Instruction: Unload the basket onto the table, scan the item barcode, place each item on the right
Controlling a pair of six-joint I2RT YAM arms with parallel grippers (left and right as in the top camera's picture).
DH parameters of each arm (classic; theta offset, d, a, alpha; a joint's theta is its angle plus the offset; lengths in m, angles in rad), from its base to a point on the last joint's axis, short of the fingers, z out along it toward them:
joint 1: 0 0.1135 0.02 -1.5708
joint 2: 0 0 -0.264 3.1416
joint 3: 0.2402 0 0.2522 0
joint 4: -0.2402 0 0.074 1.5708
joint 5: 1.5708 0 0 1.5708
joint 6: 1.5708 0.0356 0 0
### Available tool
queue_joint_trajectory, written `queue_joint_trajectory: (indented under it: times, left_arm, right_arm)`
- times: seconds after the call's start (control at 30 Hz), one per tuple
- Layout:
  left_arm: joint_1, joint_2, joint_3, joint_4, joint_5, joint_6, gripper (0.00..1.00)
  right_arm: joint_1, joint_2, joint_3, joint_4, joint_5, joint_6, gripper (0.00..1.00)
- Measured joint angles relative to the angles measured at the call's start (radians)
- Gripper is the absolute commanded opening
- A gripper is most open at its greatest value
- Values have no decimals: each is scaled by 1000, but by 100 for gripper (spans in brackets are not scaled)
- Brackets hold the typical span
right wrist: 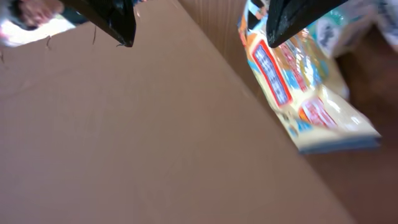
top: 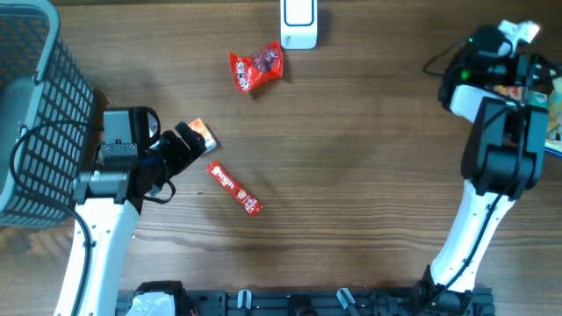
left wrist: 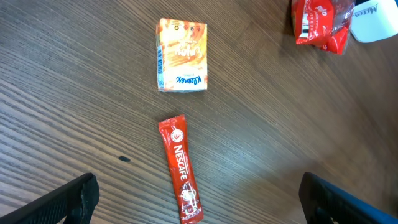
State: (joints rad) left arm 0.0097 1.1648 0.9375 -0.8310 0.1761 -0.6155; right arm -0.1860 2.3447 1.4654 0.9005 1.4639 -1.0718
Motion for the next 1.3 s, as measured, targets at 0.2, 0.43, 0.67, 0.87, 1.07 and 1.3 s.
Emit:
queue_joint_trajectory:
  times: [0.2, 0.43, 0.67, 0.87, 1.07, 1.3]
  left_arm:
    - [0, 0, 0, 0, 0, 0, 100]
    - [0, 0, 0, 0, 0, 0, 100]
    - [0, 0, 0, -1, 0, 0, 100]
    - [0, 0, 0, 0, 0, 0, 100]
    - [0, 0, 0, 0, 0, 0, 100]
    - [0, 0, 0, 0, 0, 0, 100]
  right_arm:
    - [101, -135, 16, -156, 15, 74, 58]
    - [204, -180, 20, -784, -63, 377, 100]
    - [234, -367, -5, -1381, -821, 847, 100]
    - [98, -681, 5, -1499, -1299, 1139, 100]
    - [129, -719, 14, -1589, -1840, 1279, 100]
    - [278, -611, 14, -1591, -2035, 1326, 100]
